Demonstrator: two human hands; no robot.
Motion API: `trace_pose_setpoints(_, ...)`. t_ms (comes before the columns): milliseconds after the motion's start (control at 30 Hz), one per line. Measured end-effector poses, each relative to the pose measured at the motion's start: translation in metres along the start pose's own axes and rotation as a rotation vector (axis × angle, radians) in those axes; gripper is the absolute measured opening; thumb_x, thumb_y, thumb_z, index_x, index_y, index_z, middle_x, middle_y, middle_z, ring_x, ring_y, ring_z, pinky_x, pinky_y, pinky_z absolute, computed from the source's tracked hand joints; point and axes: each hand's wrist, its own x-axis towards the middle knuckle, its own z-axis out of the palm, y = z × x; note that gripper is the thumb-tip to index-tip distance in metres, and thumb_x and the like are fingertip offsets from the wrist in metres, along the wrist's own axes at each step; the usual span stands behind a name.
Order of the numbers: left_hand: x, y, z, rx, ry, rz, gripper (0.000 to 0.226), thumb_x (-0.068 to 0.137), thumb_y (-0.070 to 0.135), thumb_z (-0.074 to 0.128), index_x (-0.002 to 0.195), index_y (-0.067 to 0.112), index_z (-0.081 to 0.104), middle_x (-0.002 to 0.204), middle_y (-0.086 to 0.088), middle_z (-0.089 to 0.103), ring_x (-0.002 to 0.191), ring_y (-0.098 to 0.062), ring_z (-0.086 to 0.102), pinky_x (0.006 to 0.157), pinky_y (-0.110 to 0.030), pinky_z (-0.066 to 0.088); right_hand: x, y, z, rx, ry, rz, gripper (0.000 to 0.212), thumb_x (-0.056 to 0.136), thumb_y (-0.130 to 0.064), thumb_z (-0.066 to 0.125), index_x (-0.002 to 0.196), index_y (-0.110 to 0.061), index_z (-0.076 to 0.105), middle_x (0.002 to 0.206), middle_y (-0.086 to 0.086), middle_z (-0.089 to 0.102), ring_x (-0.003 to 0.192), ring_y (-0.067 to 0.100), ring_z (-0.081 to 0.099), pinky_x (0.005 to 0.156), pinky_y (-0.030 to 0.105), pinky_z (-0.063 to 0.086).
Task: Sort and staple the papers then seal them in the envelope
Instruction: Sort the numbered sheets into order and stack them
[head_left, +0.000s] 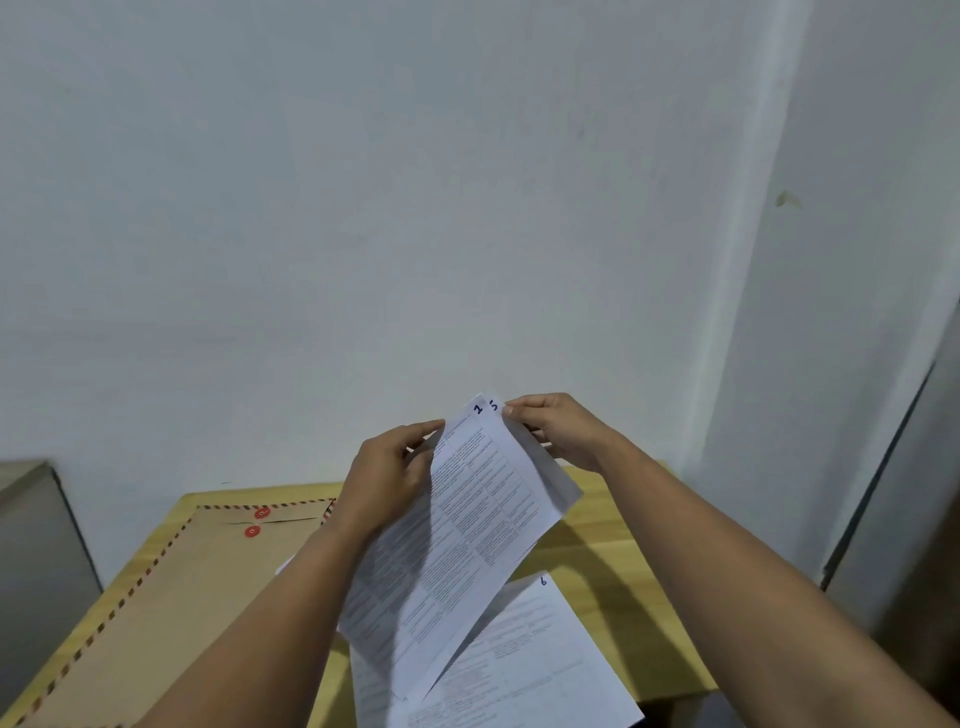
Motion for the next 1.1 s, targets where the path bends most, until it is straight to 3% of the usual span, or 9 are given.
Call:
trace_pose_setpoints(267, 0.006, 0.003, 0.002, -0.022, 0.036, 0.013, 0.037, 0.096, 0.015, 0.066, 0.128, 0.032, 0.071, 0.119, 0.017, 0.073, 0.098, 0.001, 0.065, 0.088, -0.028, 0.056, 0.001, 0.0, 0.006, -0.012, -0.03, -0.035, 0.022, 0.1, -0.035, 0.069, 0.112, -0.02, 0.08, 0.115, 0.003, 0.079, 0.096, 0.018, 0.073, 0.088, 0.038, 0.055)
trace_pose_setpoints(533, 0.013, 0.011, -0.001, -0.02, 0.03, 0.014, 0.037, 0.097, 0.017, 0.065, 0.13, 0.034, 0.07, 0.116, 0.017, 0.073, 0.095, 0.0, 0.066, 0.08, -0.019, 0.051, 0.003, -0.012, 0.017, -0.019, -0.084, -0.045, 0.026, 0.108, -0.027, 0.055, 0.121, -0.019, 0.077, 0.11, 0.005, 0.081, 0.09, 0.019, 0.077, 0.067, 0.028, 0.057)
trace_pose_setpoints(633, 0.016, 0.01, -0.006, -0.017, 0.039, 0.017, 0.036, 0.097, 0.018, 0.066, 0.129, 0.033, 0.071, 0.118, 0.017, 0.073, 0.094, 0.003, 0.064, 0.08, -0.016, 0.048, 0.006, -0.015, 0.023, -0.043, -0.099, -0.048, 0.026, 0.107, -0.026, 0.055, 0.121, -0.02, 0.077, 0.11, 0.005, 0.081, 0.095, 0.025, 0.078, 0.072, 0.033, 0.06)
trace_pose_setpoints(733, 0.019, 0.008, -0.01, 0.0, 0.041, 0.022, 0.035, 0.097, 0.02, 0.066, 0.13, 0.032, 0.071, 0.12, 0.017, 0.073, 0.092, 0.001, 0.064, 0.081, -0.02, 0.051, 0.011, -0.018, 0.027, -0.071, -0.116, -0.075, 0.024, 0.106, -0.024, 0.058, 0.12, -0.021, 0.077, 0.112, 0.004, 0.08, 0.101, 0.027, 0.078, 0.075, 0.036, 0.061)
trace_pose_setpoints(900, 0.021, 0.005, -0.014, -0.015, 0.063, 0.031, 0.035, 0.096, 0.019, 0.068, 0.128, 0.031, 0.072, 0.109, 0.013, 0.071, 0.091, -0.004, 0.064, 0.081, -0.028, 0.052, 0.017, -0.017, 0.027, -0.13, -0.11, -0.14, 0.021, 0.1, -0.022, 0.068, 0.118, -0.021, 0.078, 0.11, 0.002, 0.081, 0.105, 0.031, 0.076, 0.095, 0.048, 0.059)
trace_pose_setpoints(1033, 0.023, 0.004, -0.019, 0.089, 0.041, -0.006, 0.048, 0.092, 0.023, 0.07, 0.139, 0.034, 0.062, 0.12, 0.009, 0.062, 0.103, -0.007, 0.062, 0.088, -0.033, 0.053, 0.016, -0.016, 0.025, -0.079, -0.099, -0.13, 0.021, 0.099, -0.021, 0.07, 0.118, -0.019, 0.078, 0.111, 0.006, 0.08, 0.106, 0.034, 0.075, 0.09, 0.045, 0.061)
trace_pose_setpoints(1100, 0.025, 0.006, -0.022, 0.06, -0.007, -0.059, 0.049, 0.092, 0.022, 0.068, 0.139, 0.035, 0.061, 0.117, 0.011, 0.067, 0.097, -0.006, 0.066, 0.088, -0.033, 0.055, 0.014, -0.014, 0.024, -0.059, -0.084, -0.115, 0.021, 0.099, -0.02, 0.07, 0.119, -0.019, 0.077, 0.111, 0.006, 0.08, 0.102, 0.031, 0.077, 0.084, 0.04, 0.062)
